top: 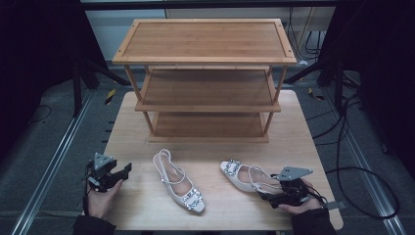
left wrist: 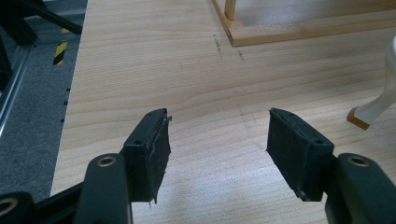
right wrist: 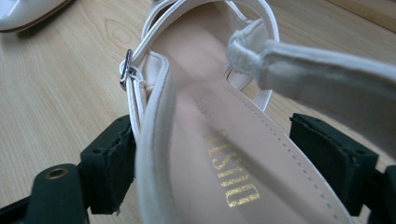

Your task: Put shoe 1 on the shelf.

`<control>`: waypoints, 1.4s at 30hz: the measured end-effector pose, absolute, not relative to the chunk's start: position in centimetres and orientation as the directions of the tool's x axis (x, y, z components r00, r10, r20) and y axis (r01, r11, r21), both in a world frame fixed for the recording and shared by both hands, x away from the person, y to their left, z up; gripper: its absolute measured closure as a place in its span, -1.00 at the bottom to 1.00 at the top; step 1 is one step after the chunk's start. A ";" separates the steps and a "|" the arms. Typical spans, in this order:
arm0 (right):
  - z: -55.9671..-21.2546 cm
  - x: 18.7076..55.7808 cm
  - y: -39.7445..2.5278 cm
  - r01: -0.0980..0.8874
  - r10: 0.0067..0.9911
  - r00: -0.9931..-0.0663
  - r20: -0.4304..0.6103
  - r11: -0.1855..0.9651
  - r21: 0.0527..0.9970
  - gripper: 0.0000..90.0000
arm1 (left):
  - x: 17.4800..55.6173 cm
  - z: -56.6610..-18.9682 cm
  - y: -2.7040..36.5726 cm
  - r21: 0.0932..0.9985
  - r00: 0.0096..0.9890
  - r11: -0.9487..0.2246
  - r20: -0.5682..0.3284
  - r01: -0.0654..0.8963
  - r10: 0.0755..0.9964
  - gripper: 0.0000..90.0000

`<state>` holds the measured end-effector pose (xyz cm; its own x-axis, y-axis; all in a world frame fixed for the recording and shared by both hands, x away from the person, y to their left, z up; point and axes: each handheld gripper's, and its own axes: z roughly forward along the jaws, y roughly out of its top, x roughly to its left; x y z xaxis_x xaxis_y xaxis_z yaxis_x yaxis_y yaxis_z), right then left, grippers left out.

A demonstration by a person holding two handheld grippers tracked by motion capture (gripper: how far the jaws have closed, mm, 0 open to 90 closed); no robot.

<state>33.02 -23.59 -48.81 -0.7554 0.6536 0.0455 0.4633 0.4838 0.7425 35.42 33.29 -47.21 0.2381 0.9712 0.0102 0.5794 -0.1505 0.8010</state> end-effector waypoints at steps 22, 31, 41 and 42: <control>-48.2 32.7 -22.9 0.482 0.601 -0.792 0.106 0.510 0.713 -0.20 | 35.5 -47.3 33.2 0.799 0.243 -0.155 0.011 0.581 0.970 -0.15; -48.8 32.8 -22.3 0.483 0.598 -0.794 0.113 0.506 0.715 -0.18 | 35.5 -47.3 33.3 0.799 0.241 -0.151 0.007 0.582 0.970 -0.15; -48.1 32.8 -22.0 0.525 0.629 -0.761 0.158 0.453 0.721 -0.13 | 35.4 -47.2 33.4 0.800 0.237 -0.147 0.006 0.581 0.971 -0.15; -47.8 32.7 -22.1 0.528 0.638 -0.752 0.169 0.429 0.733 -0.13 | 35.4 -47.2 33.5 0.800 0.236 -0.146 0.006 0.582 0.972 -0.15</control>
<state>32.75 -22.09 -47.84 -0.7516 0.6375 0.1690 0.5283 0.4286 0.7329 35.43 33.46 -47.22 0.2363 0.9717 0.0059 0.5824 -0.1465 0.7996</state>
